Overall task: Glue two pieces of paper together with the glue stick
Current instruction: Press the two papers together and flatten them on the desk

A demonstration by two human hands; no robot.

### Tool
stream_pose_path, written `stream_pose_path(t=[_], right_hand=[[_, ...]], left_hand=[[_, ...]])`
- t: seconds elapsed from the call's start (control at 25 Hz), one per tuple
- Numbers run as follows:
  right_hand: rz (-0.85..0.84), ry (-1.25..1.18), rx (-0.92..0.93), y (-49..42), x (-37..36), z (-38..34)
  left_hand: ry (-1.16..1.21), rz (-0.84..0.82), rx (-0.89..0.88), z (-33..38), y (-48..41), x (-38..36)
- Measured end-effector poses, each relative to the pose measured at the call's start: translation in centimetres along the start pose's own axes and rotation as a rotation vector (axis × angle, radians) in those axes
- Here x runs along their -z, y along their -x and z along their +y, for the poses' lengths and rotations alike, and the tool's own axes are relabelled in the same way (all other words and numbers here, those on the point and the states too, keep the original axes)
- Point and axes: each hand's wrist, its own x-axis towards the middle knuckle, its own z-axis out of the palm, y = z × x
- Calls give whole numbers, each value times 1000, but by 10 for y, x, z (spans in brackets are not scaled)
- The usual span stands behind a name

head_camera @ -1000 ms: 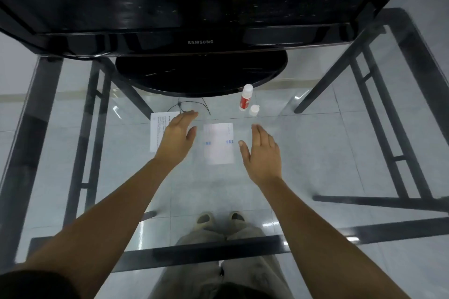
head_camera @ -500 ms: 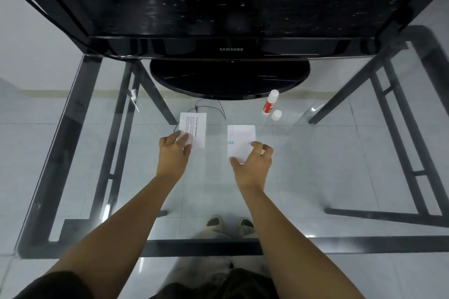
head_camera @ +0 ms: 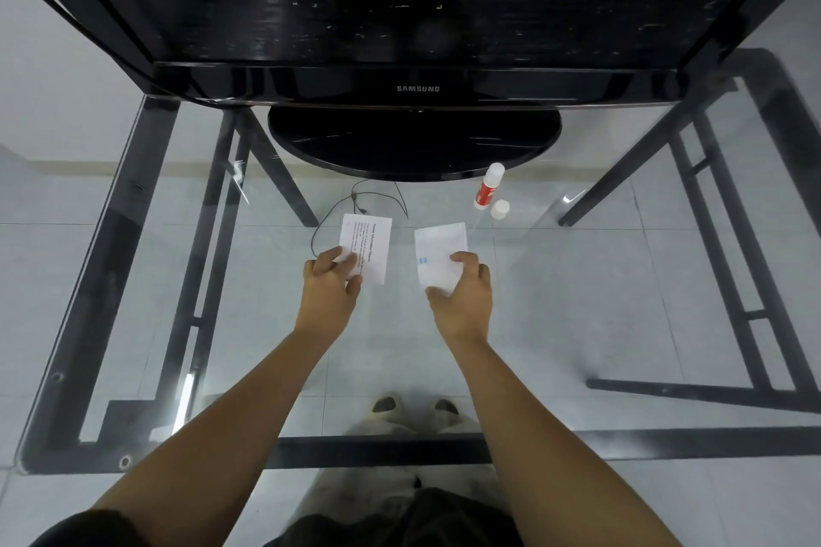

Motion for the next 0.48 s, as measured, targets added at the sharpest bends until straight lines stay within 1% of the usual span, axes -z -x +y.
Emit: stream_pose_path(t=[0.08, 0.2, 0.32, 0.48], right_hand=[[-14, -143, 16, -2, 7, 6], [16, -267, 57, -4, 25, 17], [39, -300, 135, -4, 43, 26], [94, -263, 211, -1, 57, 32]], left_hand=[[15, -2, -3, 7, 2, -5], [49, -3, -5, 21, 4, -14], [56, -25, -34, 39, 6, -25], [54, -73, -41, 66, 9, -38]])
